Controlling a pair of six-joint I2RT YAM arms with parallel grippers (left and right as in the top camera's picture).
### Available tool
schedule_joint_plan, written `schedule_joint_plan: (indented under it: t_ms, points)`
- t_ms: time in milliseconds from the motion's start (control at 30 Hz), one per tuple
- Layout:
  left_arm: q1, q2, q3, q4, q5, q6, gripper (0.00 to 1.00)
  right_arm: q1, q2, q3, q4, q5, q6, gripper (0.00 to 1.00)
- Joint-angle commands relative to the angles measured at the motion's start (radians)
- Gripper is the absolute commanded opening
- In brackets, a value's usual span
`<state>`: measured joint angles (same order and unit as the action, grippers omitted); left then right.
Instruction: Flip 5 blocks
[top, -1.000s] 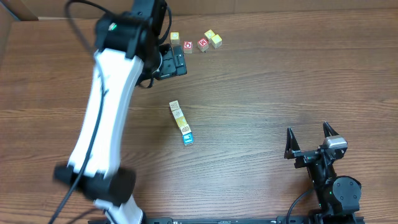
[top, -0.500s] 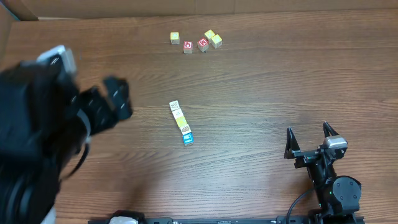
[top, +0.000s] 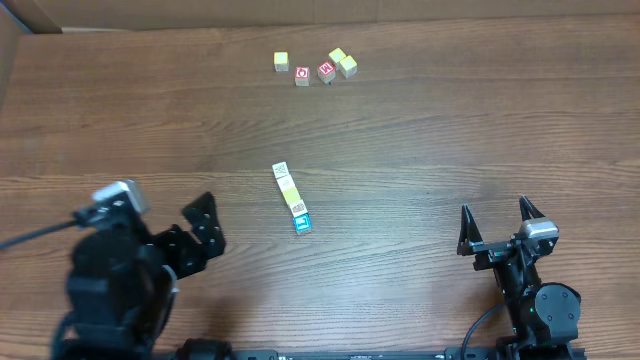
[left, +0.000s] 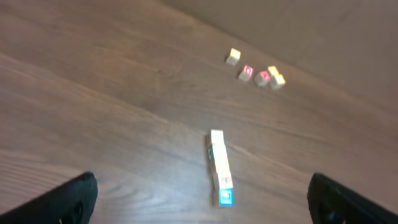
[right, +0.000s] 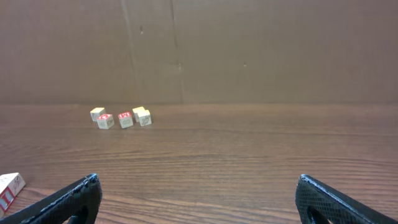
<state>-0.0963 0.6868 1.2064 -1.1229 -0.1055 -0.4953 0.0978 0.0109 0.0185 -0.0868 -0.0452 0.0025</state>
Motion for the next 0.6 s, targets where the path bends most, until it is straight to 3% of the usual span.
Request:
schedule_joint_plan:
  t_ms: [0,67,100,333,467,567]
  points:
    - [0.006,-0.11,-0.246,0.179,0.009,-0.018,1.0,-0.005,-0.007,-0.011,0.006,-0.002,-0.003,1.0]
    - [0.006,-0.166,-0.368,0.333,0.01,-0.039,1.0,-0.005,-0.007,-0.011,0.006,-0.002,-0.003,1.0]
    - [0.006,-0.223,-0.484,0.507,0.01,-0.068,1.0,-0.005,-0.007,-0.011,0.006,-0.002,-0.003,1.0]
    - [0.006,-0.441,-0.824,1.113,0.01,-0.138,1.0,-0.005,-0.007,-0.011,0.006,-0.002,-0.003,1.0]
    - [0.006,-0.539,-0.959,1.35,0.009,-0.137,1.0,-0.005,-0.007,-0.011,0.006,-0.002,-0.003,1.0]
    - [0.006,-0.597,-1.021,1.411,0.009,-0.137,0.99,-0.005,-0.007,-0.011,0.006,-0.002,-0.003,1.0]
